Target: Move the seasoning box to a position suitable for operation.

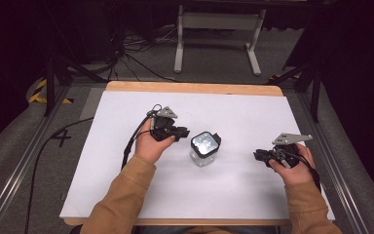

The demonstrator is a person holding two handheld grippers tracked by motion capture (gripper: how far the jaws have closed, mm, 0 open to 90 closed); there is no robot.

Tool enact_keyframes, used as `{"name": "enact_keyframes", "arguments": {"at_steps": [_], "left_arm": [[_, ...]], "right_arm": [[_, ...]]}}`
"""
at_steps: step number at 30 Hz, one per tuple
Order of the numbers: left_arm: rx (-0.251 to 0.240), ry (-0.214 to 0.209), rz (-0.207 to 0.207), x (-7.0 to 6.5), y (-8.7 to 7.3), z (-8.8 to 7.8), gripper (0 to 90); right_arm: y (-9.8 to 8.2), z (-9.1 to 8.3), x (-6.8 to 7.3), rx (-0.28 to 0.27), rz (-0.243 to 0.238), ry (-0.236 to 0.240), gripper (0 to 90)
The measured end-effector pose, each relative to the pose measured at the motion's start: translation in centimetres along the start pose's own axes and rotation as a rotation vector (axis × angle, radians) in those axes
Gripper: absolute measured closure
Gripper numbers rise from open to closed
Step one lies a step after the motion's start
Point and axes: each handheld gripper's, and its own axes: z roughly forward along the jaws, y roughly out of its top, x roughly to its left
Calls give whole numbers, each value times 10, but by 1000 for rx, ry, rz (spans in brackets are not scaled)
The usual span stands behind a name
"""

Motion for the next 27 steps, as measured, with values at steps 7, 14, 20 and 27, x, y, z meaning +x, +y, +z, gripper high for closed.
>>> {"name": "enact_keyframes", "arguments": {"at_steps": [7, 14, 20, 27], "left_arm": [[26, -15, -4, -1, -6, 20, 840], [49, -25, -18, 4, -14, 30, 846], [85, -37, -29, 4, -17, 32, 868], [130, -61, -9, 2, -18, 31, 893]], "right_arm": [[-1, 0, 1, -1, -8, 0, 802], [-1, -1, 1, -9, -7, 5, 801], [-1, -1, 1, -14, -6, 7, 801], [0, -1, 0, -17, -10, 10, 800]]}}
